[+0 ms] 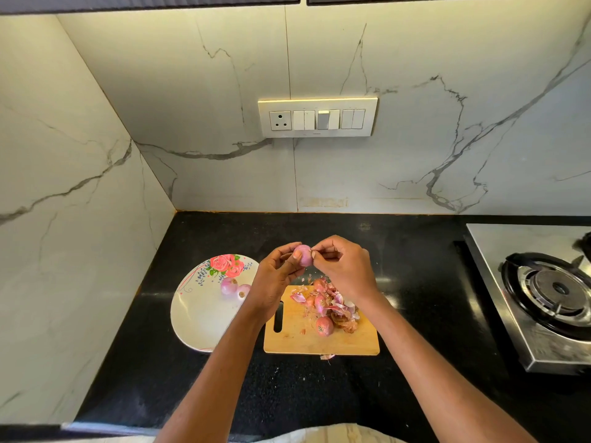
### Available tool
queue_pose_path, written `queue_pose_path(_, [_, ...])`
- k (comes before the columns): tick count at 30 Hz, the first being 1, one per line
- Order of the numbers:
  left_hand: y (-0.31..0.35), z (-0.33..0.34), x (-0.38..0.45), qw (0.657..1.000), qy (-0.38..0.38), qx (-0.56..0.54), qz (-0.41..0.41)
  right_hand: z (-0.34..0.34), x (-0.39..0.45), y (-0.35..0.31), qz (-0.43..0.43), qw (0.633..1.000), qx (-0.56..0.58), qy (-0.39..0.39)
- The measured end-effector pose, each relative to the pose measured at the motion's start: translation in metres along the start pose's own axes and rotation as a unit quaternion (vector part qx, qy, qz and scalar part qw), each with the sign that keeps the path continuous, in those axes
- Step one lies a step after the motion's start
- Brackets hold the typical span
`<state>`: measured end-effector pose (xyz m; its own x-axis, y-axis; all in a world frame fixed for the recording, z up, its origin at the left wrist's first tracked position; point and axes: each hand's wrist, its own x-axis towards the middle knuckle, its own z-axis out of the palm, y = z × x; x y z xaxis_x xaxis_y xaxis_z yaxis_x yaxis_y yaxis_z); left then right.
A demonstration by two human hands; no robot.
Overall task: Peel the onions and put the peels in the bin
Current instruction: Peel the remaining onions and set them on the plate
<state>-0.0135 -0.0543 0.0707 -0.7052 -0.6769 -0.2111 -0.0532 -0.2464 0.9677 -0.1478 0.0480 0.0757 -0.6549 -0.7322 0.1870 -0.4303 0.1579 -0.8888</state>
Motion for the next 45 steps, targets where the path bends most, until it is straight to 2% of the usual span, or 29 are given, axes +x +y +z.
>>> queue_pose_path(3, [-0.0001, -0.0033, -0.0003, 1.0, -0.005, -0.027, -0.009, -0.0006, 0.0001, 0.0022, 0.044, 0.997, 0.058, -0.005])
queue_pose_path(7, [-0.0001, -0.0065, -0.0015, 0.999, -0.006, -0.038, -0.011, 0.0002, 0.0007, 0.002, 0.035, 0.998, 0.04, -0.034])
queue_pose_path(11, [-0.0009, -0.0053, -0.0001, 1.0, -0.006, 0.003, 0.004, -0.0025, -0.0001, 0.0008, 0.013, 0.998, 0.025, -0.048])
queue_pose_path(21, [0.0018, -0.005, -0.0013, 0.997, -0.002, 0.066, 0.029, 0.0007, -0.0006, 0.0027, -0.01, 0.999, -0.042, -0.017])
queue_pose_path(25, [0.0005, -0.001, -0.0025, 0.999, -0.009, 0.035, 0.02, -0.0014, 0.0002, 0.0051, 0.019, 1.0, 0.002, -0.006])
queue_pose_path(28, [0.0008, -0.0023, -0.0026, 1.0, -0.001, 0.004, 0.01, -0.0039, 0.0019, 0.0063, 0.04, 0.999, 0.021, -0.026])
queue_pose_path(32, [0.0013, -0.0046, -0.0033, 1.0, 0.0, -0.02, -0.002, -0.0069, 0.0003, 0.0057, 0.028, 0.997, 0.001, -0.067])
queue_pose_path(36, [0.0014, -0.0024, -0.0027, 1.0, -0.01, -0.016, -0.002, -0.0044, 0.0002, 0.0015, 0.01, 0.998, 0.032, -0.054])
queue_pose_path(45, [-0.0007, -0.0092, 0.0015, 0.997, -0.004, 0.067, 0.035, -0.0031, 0.0014, 0.0007, 0.009, 0.998, 0.057, -0.031])
